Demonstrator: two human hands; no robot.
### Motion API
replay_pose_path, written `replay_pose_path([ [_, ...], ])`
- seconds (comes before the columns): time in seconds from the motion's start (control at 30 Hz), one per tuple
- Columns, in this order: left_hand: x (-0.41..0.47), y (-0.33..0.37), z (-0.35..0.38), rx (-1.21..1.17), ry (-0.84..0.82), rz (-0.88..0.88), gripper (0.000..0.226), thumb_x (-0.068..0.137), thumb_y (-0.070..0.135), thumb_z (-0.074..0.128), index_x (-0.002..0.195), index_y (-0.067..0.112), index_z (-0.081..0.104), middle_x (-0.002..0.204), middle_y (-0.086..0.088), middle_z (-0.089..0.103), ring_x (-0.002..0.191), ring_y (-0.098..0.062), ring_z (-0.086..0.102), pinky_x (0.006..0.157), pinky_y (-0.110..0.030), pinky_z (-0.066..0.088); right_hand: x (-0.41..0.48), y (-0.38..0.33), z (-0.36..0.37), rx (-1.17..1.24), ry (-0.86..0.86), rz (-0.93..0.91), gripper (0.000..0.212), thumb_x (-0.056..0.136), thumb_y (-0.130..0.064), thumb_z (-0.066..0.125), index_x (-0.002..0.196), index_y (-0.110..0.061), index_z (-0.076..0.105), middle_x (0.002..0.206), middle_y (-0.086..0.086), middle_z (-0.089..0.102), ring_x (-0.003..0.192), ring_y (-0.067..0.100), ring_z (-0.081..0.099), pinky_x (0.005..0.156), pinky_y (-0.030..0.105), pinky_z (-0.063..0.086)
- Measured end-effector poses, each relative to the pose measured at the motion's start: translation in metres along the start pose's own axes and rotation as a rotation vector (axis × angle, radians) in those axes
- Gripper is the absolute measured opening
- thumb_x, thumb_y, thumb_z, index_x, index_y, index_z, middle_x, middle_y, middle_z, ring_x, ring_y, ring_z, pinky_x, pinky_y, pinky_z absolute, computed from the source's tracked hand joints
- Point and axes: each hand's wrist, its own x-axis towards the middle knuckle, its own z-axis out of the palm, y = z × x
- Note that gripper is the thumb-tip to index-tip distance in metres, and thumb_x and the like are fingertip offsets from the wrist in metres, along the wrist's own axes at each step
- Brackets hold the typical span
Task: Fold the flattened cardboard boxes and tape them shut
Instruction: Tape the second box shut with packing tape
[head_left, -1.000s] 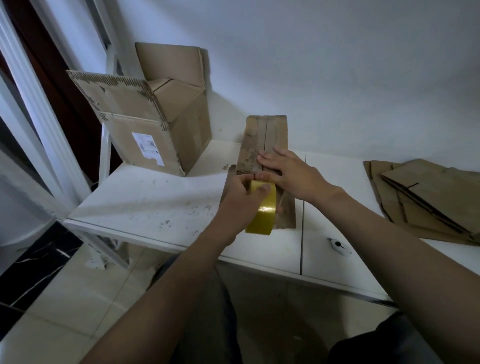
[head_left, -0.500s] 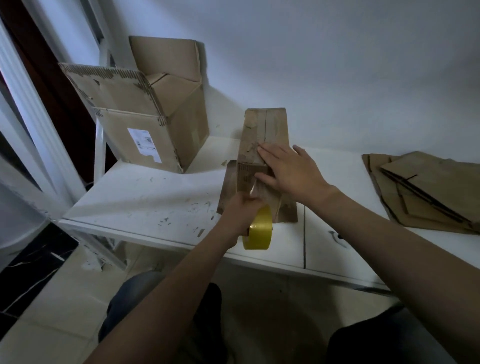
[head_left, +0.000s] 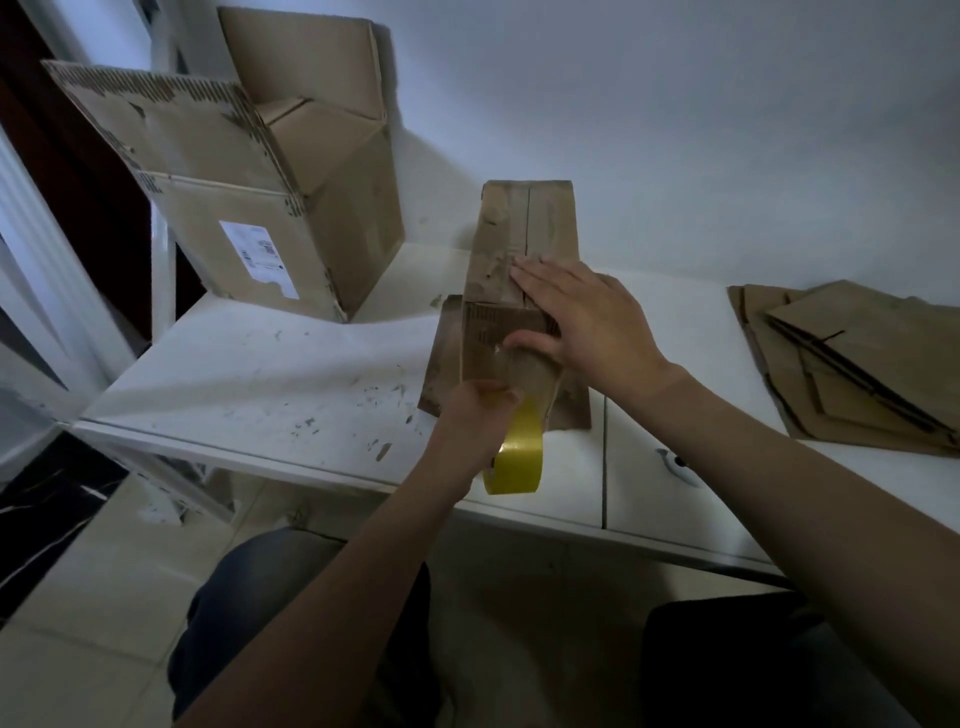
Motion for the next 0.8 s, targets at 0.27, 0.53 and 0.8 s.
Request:
replay_pose_path([
  [0.27,-0.001,-0.001,-0.002,0.002,-0.028,0.015,0.025,0.079,0.049,0.065,0.098,0.038,0.054,0.115,-0.004,0.065,0.104,-0.029,0.067,0.093,-0.055,0.054,-0.015,-0.005,0.006,-0.061,0.109,0.027,0.069,0.09,-0.065,0.054,0.147,-0.026,0.048,0.151,-0.004,0.049,0.143,0.023,0.039,0.111,0.053,0.036],
  [0.53,-0.003,-0.007,-0.005,0.042,0.047,0.041,0.013,0.094,0.035,0.066,0.092,0.038,0.053,0.101,0.015,0.056,0.107,-0.025,0.062,0.096,-0.053,0.052,-0.011,-0.004,0.008,-0.075,0.104,0.018,0.068,0.089,-0.065,0.056,0.144,-0.026,0.05,0.148,-0.003,0.051,0.139,0.026,0.043,0.1,0.05,0.042],
  [0.8,0.0,-0.003,-0.001,-0.025,0.069,0.053,0.012,0.094,0.032,0.065,0.091,0.034,0.054,0.099,0.013,0.053,0.102,-0.021,0.059,0.093,-0.047,0.054,-0.014,-0.005,-0.018,-0.043,0.008,0.006,0.082,0.085,-0.071,0.056,0.152,-0.028,0.035,0.155,-0.005,0.039,0.143,0.025,0.03,0.1,0.047,0.034],
])
